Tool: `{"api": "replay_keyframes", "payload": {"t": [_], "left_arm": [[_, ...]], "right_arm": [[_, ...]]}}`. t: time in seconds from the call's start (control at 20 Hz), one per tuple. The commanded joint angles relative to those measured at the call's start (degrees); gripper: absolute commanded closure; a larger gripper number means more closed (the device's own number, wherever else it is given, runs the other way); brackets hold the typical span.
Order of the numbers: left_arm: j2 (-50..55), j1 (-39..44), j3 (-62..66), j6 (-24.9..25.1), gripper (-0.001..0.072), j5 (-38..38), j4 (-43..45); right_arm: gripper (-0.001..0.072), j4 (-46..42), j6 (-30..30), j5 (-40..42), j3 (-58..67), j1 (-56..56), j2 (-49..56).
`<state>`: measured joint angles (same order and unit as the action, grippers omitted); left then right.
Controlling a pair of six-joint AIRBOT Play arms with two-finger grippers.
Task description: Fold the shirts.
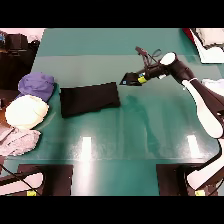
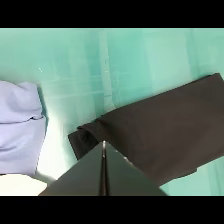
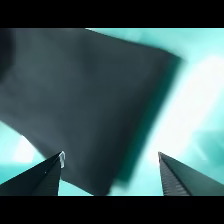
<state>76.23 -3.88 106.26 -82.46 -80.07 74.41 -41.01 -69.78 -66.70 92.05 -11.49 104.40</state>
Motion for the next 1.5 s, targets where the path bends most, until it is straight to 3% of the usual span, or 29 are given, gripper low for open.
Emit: {"api": "replay_keyframes", "payload": {"t": [0.0, 0.2, 0.5, 0.6, 0.65, 0.7, 0.75, 1.05, 1.45], "left_arm": [[-0.04, 0.04, -0.02, 0.2, 0.0682, -0.04, -0.07], [-0.04, 0.02, -0.02, 0.26, 0.0682, -0.35, -0.68], [-0.04, 0.02, -0.02, 0.39, 0.0682, -0.61, -1.14], [-0.04, 0.04, -0.02, 0.39, 0.0682, -1.42, -1.14], [-0.04, 0.02, -0.02, 0.39, 0.0682, -1.68, -1.14], [-0.04, 0.02, -0.02, 0.42, 0.0682, -1.9, -1.14], [-0.04, 0.02, -0.02, 0.42, 0.0682, -2.05, -1.14], [-0.04, 0.04, -0.02, 0.39, 0.0682, -3.91, -1.18], [-0.04, 0.22, -0.02, 0.35, 0.0682, -4.48, -9.35]], "right_arm": [[0.0035, 8.33, -0.9, -3.15, -2.34, 3.26, 4.74], [0.0035, 10.99, -0.9, -2.71, -1.36, -0.79, 10.27], [0.0061, 11.72, -2.25, -2.45, 9.6, -8.87, 16.52], [0.0216, 11.72, -2.36, -1.88, 11.72, -10.58, 17.73], [0.0381, 11.47, -1.81, -1.36, 12.04, -11.04, 17.79], [0.0648, 11.5, 0.15, -1.25, 12.17, -11.02, 17.64], [0.0693, 11.39, 1.25, -1.33, 12.22, -10.95, 17.27], [0.0695, 4.79, 1.18, -3.67, 12.22, -0.02, 7.48], [0.0696, -9.18, -0.52, -4.44, 12.22, 28.37, -9.35]]}}
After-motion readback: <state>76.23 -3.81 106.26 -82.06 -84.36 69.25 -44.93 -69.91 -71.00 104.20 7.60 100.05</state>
